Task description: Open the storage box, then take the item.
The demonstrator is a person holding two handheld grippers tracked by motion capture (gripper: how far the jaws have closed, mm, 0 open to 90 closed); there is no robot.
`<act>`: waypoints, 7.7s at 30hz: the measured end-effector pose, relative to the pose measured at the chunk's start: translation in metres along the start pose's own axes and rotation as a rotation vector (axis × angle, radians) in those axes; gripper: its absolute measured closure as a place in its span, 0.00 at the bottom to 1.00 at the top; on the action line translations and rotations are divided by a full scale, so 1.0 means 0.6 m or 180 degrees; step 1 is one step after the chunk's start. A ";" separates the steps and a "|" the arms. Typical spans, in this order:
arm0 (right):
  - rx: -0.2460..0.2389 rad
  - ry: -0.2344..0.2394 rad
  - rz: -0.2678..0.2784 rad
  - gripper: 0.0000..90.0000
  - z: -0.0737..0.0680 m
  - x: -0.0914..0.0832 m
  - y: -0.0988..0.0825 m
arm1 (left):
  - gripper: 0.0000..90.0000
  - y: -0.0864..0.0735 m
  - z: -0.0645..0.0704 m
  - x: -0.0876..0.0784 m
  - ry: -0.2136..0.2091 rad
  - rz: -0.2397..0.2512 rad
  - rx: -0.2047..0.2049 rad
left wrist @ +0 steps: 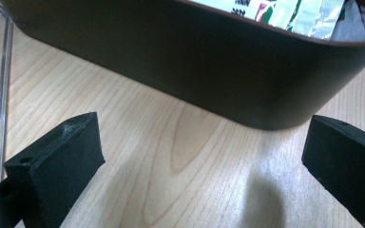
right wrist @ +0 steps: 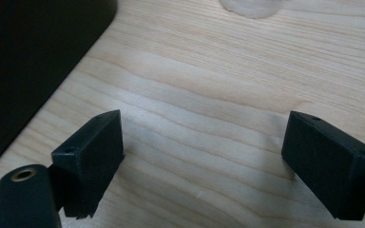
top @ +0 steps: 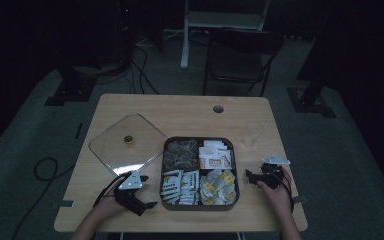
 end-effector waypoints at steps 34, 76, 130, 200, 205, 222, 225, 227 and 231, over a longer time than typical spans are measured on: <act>-0.0243 0.0239 -0.0044 0.13 -0.014 -0.005 -0.007 | 0.00 -0.013 0.018 0.016 0.0080 -0.0428 0.0060; -0.0442 0.1000 0.0376 0.16 -0.114 -0.103 0.076 | 0.00 -0.013 0.019 0.016 0.0094 -0.0429 0.0045; -0.1193 0.1435 -0.0019 0.99 -0.216 -0.046 0.072 | 0.00 -0.013 0.019 0.016 0.0094 -0.0428 0.0043; -0.0656 0.1175 0.0887 1.00 -0.098 -0.127 0.256 | 0.00 -0.013 0.018 0.016 0.0094 -0.0432 0.0049; -0.0571 0.1084 0.0910 1.00 -0.068 -0.122 0.276 | 0.00 -0.013 0.018 0.016 0.0095 -0.0431 0.0047; -0.0262 0.0809 0.0812 1.00 0.013 -0.065 0.305 | 0.00 -0.013 0.018 0.016 0.0095 -0.0427 0.0046; -0.0212 0.0753 0.0747 1.00 0.025 -0.050 0.301 | 0.00 -0.013 0.018 0.016 0.0095 -0.0428 0.0046; -0.0179 0.0733 0.0723 1.00 0.030 -0.044 0.298 | 0.00 -0.013 0.018 0.016 0.0094 -0.0428 0.0047; -0.0127 0.0711 0.0667 1.00 0.038 -0.031 0.286 | 0.00 -0.013 0.018 0.016 0.0095 -0.0428 0.0047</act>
Point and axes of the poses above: each handheld gripper's, and its own axes: x roughly forward along the jaws, y roughly out of its top, z roughly to its right, the point moved 9 cm from there along x, roughly forward along the jaws, and after that the axes turned 7 degrees about x, right-handed, at the moved point
